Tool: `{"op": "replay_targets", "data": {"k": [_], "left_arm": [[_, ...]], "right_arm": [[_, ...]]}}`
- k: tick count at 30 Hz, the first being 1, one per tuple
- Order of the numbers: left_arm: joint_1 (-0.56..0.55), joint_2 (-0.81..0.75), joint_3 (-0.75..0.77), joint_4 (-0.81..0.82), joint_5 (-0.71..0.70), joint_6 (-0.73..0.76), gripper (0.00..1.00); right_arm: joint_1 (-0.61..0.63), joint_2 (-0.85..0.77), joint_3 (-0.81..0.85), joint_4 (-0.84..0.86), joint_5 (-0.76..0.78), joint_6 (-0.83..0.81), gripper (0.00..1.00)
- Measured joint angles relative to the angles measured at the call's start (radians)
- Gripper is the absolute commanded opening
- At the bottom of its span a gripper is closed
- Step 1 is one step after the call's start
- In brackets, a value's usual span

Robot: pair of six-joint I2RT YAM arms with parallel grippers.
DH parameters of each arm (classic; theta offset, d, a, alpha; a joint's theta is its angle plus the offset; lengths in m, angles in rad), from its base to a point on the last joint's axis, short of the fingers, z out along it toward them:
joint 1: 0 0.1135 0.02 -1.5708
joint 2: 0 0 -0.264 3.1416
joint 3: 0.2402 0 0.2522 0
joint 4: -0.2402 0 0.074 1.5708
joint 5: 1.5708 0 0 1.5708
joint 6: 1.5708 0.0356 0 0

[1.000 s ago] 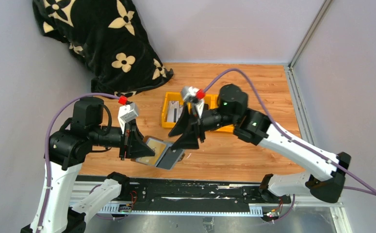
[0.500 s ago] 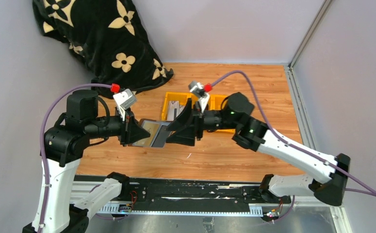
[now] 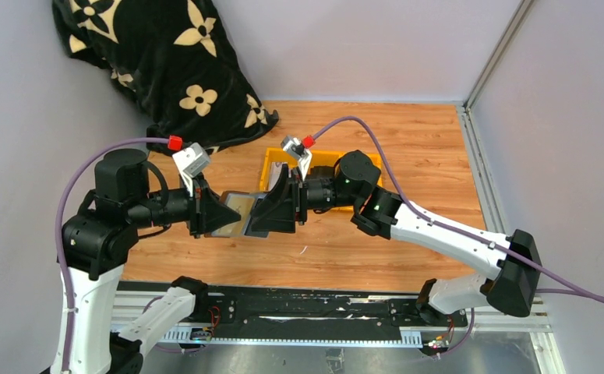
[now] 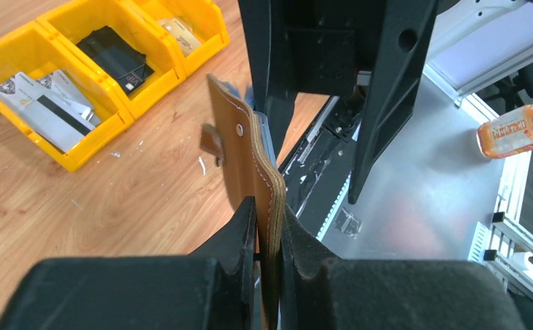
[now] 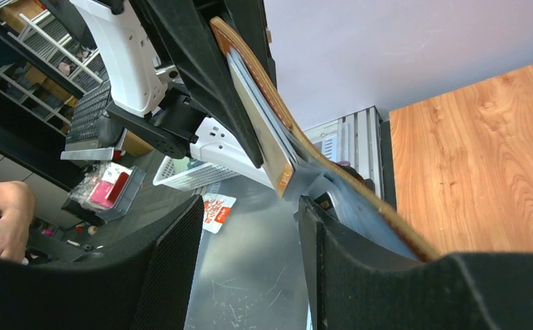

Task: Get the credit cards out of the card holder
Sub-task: Remove the credit card from the card holder.

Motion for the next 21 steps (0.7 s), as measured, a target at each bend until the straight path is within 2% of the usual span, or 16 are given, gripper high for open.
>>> {"op": "replay_targets", "data": {"k": [21], "left_arm": [[0.025,-0.095,-0.104,0.153,0.120,-0.121,0.00]], "right_arm": [[0.005,0.061,0.019,0.115,-0.111,0.127,0.53]]}}
